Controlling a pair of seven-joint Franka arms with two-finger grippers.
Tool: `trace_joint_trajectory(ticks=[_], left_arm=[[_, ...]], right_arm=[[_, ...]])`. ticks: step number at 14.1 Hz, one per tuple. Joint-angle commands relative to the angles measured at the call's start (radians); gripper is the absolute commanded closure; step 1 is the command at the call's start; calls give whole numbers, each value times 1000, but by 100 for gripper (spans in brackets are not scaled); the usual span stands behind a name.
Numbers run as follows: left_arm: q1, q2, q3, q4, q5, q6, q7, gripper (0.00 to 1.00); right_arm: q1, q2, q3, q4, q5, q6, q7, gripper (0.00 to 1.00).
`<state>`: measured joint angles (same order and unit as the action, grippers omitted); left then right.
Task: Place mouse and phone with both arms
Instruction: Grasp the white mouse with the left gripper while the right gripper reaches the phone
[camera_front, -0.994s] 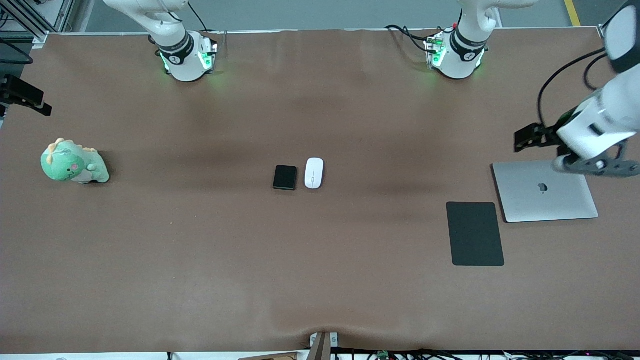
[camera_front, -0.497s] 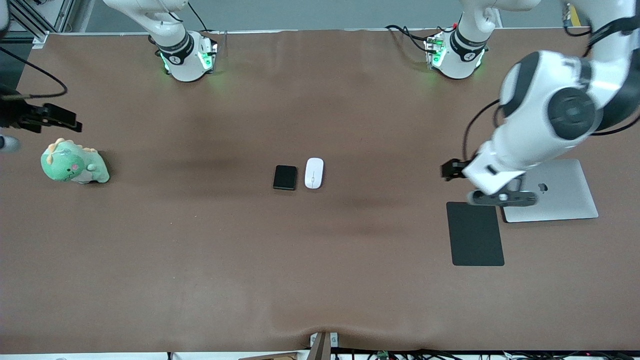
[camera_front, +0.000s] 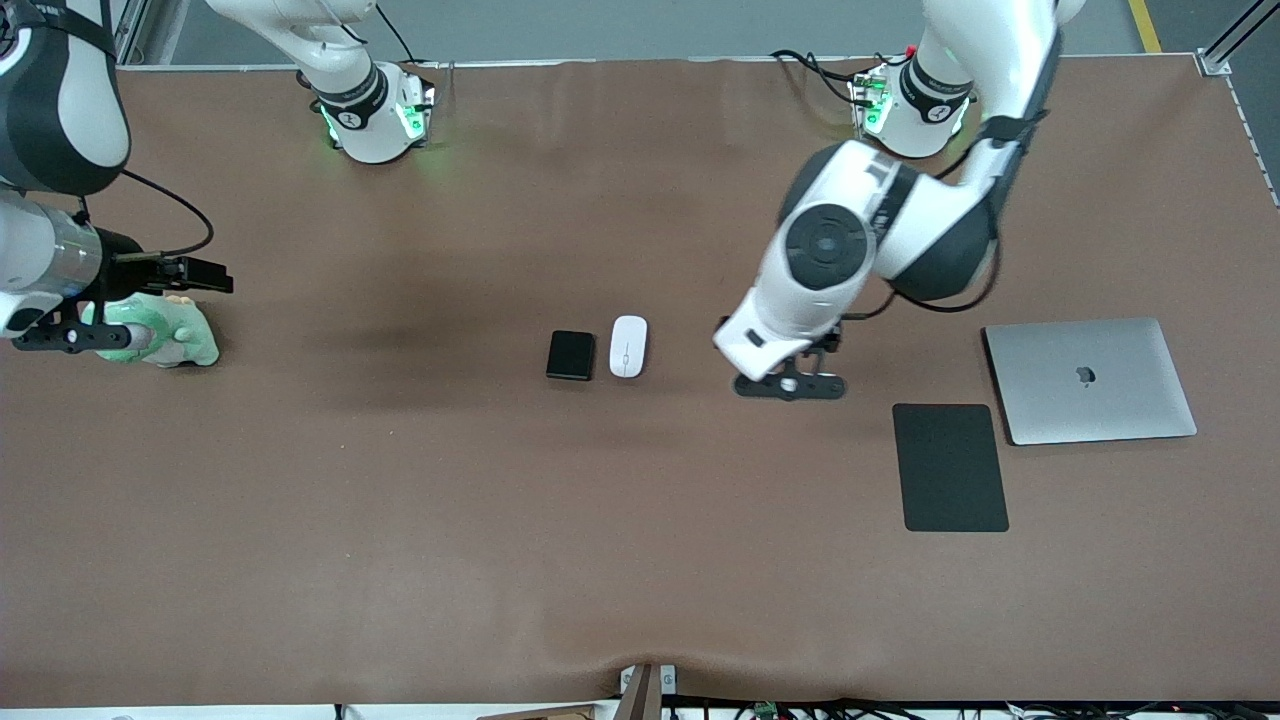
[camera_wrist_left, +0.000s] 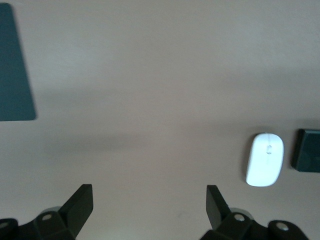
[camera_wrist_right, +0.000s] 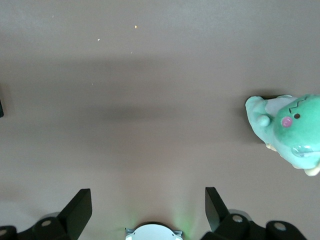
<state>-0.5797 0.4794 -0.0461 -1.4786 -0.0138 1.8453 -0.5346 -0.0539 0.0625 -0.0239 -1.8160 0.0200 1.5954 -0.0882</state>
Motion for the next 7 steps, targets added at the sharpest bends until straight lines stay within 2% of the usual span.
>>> trace_joint_trajectory(ticks=[1, 7], left_arm=[[-93, 79, 12, 35, -11, 58, -68, 0], [-236, 261, 11, 58, -12, 225, -171, 0]], right_arm=[[0, 11, -1, -40, 12, 70, -10, 0], [3, 56, -1, -88, 12, 138, -10, 0]])
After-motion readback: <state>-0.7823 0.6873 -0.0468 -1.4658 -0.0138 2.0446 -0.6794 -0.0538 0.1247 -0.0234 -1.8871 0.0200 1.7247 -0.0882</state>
